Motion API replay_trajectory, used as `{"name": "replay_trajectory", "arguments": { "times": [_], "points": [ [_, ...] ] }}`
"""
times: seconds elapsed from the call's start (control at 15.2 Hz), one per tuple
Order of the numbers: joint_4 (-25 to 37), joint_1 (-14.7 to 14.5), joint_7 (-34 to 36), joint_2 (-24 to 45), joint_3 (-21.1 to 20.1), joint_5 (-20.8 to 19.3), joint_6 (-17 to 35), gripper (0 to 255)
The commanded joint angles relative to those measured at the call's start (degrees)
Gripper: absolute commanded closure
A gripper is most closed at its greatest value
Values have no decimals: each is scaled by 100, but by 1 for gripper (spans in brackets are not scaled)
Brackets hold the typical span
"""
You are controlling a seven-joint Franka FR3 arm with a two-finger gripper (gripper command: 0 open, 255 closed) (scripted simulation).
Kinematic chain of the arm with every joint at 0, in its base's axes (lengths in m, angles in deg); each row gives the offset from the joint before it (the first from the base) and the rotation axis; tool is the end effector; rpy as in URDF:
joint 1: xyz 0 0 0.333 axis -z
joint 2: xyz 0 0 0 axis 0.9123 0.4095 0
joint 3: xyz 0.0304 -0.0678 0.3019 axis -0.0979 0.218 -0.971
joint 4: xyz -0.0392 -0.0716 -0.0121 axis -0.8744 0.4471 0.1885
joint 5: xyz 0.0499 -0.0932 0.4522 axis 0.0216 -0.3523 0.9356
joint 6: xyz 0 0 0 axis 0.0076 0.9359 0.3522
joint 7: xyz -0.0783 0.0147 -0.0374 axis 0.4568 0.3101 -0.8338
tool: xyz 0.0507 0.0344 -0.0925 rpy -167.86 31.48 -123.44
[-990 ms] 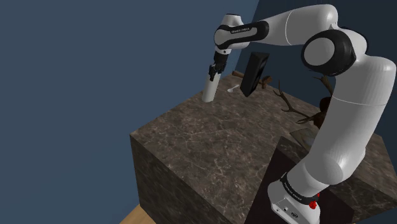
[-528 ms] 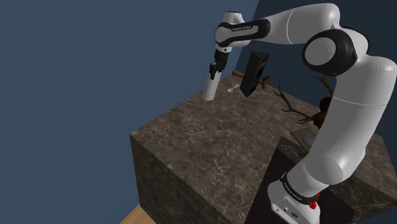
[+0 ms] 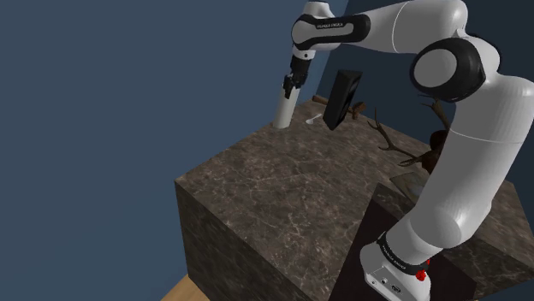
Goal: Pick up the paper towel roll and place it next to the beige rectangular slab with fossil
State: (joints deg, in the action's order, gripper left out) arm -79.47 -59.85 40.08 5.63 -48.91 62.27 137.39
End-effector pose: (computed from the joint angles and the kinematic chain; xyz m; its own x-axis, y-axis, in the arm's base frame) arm 0.7228 -0.1110 0.4267 0.9867 0.1617 0.0148 0.1615 -0.9868 0.0098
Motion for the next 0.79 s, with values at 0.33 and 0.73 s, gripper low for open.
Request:
{"name": "replay_trajectory", "arguments": {
  "times": [0.33,0.73],
  "points": [
    [458,13,-14,-48,7,-2,-510,255],
    [-1072,295,-502,-1148,201,-26,-77,255]
  ]
}}
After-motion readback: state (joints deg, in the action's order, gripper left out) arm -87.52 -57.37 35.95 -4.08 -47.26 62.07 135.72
